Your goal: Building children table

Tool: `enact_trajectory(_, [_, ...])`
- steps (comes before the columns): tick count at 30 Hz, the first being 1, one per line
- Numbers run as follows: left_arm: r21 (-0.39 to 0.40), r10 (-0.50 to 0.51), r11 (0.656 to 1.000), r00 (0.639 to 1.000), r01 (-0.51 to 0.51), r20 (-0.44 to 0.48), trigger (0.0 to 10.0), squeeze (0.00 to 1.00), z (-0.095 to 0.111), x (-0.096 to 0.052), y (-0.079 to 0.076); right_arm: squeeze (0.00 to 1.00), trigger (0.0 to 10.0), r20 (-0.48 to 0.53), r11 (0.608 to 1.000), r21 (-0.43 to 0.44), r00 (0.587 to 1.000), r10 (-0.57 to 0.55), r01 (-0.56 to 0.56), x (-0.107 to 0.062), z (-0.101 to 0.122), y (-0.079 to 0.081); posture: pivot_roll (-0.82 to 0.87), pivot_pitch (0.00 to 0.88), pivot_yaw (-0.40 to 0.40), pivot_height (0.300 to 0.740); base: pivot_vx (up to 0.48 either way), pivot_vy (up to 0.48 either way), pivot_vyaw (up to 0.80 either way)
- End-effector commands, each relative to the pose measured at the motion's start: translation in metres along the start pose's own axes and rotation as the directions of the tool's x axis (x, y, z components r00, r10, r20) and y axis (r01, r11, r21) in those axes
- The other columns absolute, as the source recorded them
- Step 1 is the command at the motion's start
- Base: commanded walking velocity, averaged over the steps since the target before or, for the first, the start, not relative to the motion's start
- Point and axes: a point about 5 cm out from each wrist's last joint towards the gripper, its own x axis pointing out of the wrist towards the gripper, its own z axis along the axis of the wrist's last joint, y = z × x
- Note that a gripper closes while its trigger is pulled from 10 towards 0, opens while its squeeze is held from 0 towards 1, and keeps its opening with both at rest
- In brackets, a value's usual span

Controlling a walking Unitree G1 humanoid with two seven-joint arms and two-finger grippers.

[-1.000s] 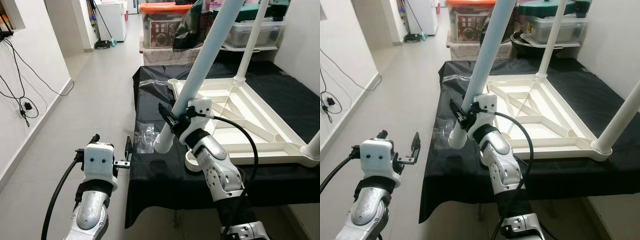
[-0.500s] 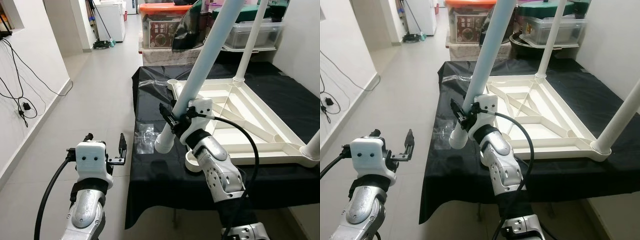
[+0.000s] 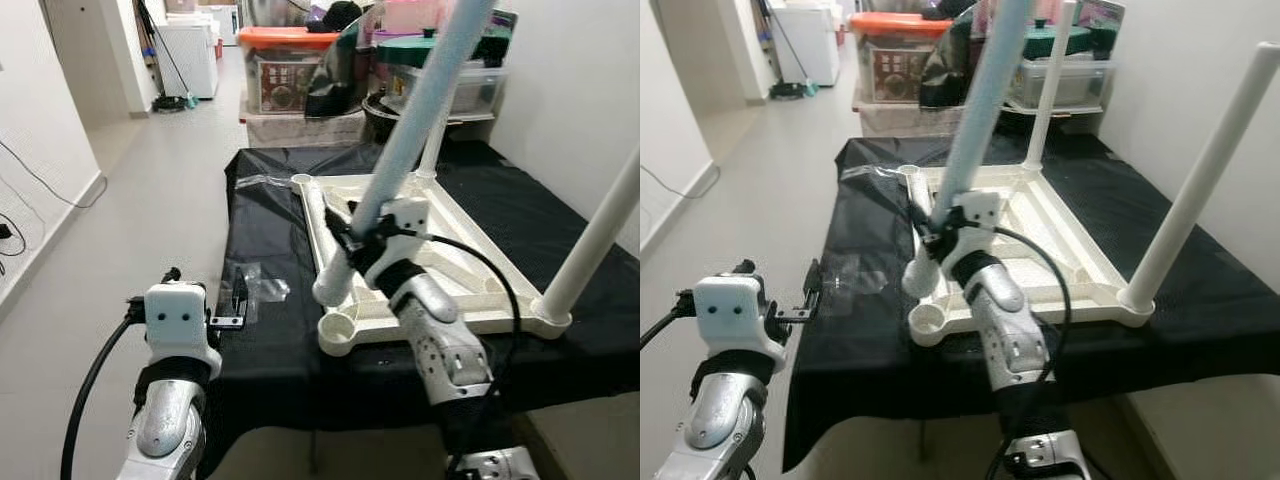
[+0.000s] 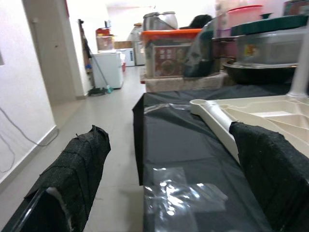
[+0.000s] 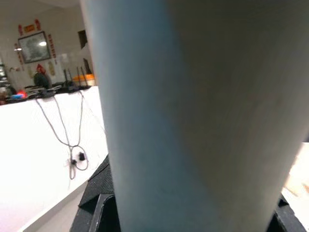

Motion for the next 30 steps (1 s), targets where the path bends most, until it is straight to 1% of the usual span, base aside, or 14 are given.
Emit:
enact_trajectory(1, [-0.012, 0.029, 0.999, 0.999, -0.030, -0.030, 10.0, 0.00, -0.0045, 0.0011, 0.0040, 0.00, 10.0, -0.009, 1.000, -0.007, 1.000, 0.019, -0.019, 0.0032, -0.0004, 0.0043, 0.04, 0.000, -0.020, 0.740, 0.000, 0.000, 0.00])
enact_trajectory(12, [-0.032, 0.064, 0.997, 0.997, -0.065, -0.038, 10.0, 0.00, -0.0064, 0.0003, 0.0092, 0.00, 10.0, -0.006, 1.000, -0.008, 1.000, 0.020, -0.020, 0.0032, -0.0006, 0.0045, 0.04, 0.000, -0.018, 0.740, 0.000, 0.000, 0.00])
enact_trajectory(22, [-0.036, 0.060, 0.997, 0.998, -0.062, -0.036, 10.0, 0.00, -0.0065, 0.0007, 0.0071, 0.00, 10.0, -0.003, 1.000, -0.002, 1.000, 0.030, -0.030, 0.0042, -0.0011, 0.0058, 0.04, 0.000, -0.017, 0.740, 0.000, 0.000, 0.00])
enact_trajectory(26, [-0.035, 0.052, 0.998, 0.998, -0.053, -0.037, 10.0, 0.00, -0.0072, 0.0001, 0.0052, 0.00, 10.0, -0.003, 0.998, -0.025, 0.999, 0.053, -0.053, 0.0033, -0.0022, 0.0089, 0.04, 0.000, -0.017, 0.740, 0.000, 0.000, 0.00])
enact_trajectory(30, [-0.029, 0.051, 0.998, 0.998, -0.052, -0.040, 10.0, 0.00, -0.0076, 0.0005, 0.0052, 0.00, 10.0, -0.004, 0.996, -0.054, 0.997, 0.075, -0.075, 0.0028, -0.0029, 0.0132, 0.04, 0.000, -0.017, 0.740, 0.000, 0.000, 0.80])
